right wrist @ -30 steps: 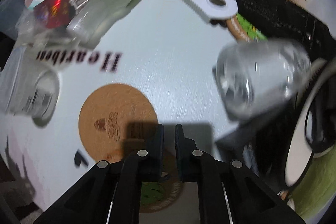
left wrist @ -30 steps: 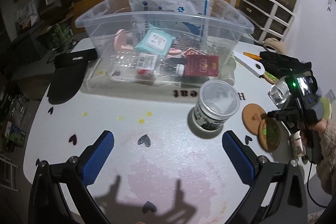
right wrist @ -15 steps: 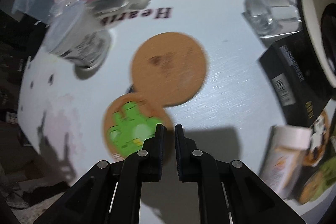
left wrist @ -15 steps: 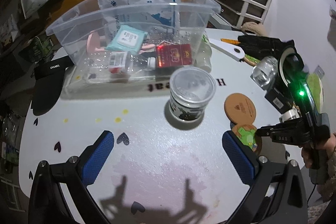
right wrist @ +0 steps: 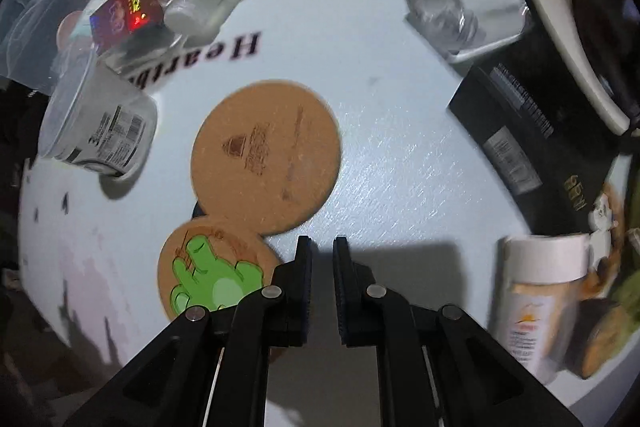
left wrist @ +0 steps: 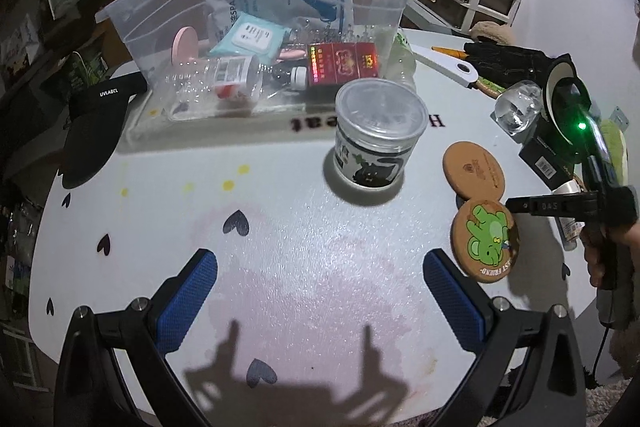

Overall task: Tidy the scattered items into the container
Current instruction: 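Move the right tool down toward the green elephant cork coaster, then hold the left tool over the elephant coaster while the right tool grips its edge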

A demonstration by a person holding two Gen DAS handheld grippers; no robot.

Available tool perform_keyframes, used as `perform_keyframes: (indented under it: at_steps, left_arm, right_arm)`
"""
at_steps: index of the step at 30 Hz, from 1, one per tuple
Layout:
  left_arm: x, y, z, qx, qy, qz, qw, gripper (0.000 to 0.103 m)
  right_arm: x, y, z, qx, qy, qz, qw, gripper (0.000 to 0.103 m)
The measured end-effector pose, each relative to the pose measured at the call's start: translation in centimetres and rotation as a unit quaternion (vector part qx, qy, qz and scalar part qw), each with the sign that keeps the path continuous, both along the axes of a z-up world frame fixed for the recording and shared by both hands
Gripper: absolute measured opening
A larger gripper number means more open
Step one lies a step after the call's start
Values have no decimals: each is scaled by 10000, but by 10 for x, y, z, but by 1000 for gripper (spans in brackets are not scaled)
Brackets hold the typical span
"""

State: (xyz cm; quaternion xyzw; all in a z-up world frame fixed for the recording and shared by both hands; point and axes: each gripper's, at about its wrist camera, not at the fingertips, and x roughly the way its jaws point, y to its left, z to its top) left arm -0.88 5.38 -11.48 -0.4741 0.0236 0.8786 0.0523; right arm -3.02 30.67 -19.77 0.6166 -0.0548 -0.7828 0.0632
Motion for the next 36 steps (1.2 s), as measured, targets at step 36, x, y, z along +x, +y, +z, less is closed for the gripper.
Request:
perform_keyframes:
  at_steps: [36]
  left_arm:
    - [-15,6,-90,494,-474,-3281,9422,101]
  right_arm:
    - [120,-61,8,-631,236,-2212,9729,11]
